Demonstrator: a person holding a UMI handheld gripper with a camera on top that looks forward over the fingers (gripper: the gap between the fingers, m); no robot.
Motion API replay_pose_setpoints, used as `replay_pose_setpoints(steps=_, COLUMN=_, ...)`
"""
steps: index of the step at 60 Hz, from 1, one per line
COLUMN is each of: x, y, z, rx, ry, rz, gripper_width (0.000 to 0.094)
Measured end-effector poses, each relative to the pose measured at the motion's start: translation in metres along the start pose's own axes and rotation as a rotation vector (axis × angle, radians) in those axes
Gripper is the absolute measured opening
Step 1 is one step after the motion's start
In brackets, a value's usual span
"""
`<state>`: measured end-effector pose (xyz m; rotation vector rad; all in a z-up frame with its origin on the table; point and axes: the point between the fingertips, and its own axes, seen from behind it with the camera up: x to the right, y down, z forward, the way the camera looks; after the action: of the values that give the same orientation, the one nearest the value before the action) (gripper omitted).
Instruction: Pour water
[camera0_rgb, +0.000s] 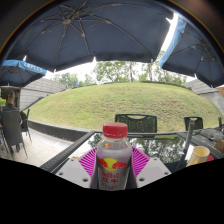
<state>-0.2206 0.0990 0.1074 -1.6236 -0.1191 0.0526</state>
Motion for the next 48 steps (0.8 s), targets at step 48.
replay_pose_setpoints(steps=48, x=0.192, y=-0.042, z=-0.016, rx=0.083, ry=-0.168, rz=1.674, gripper_width=0.0311)
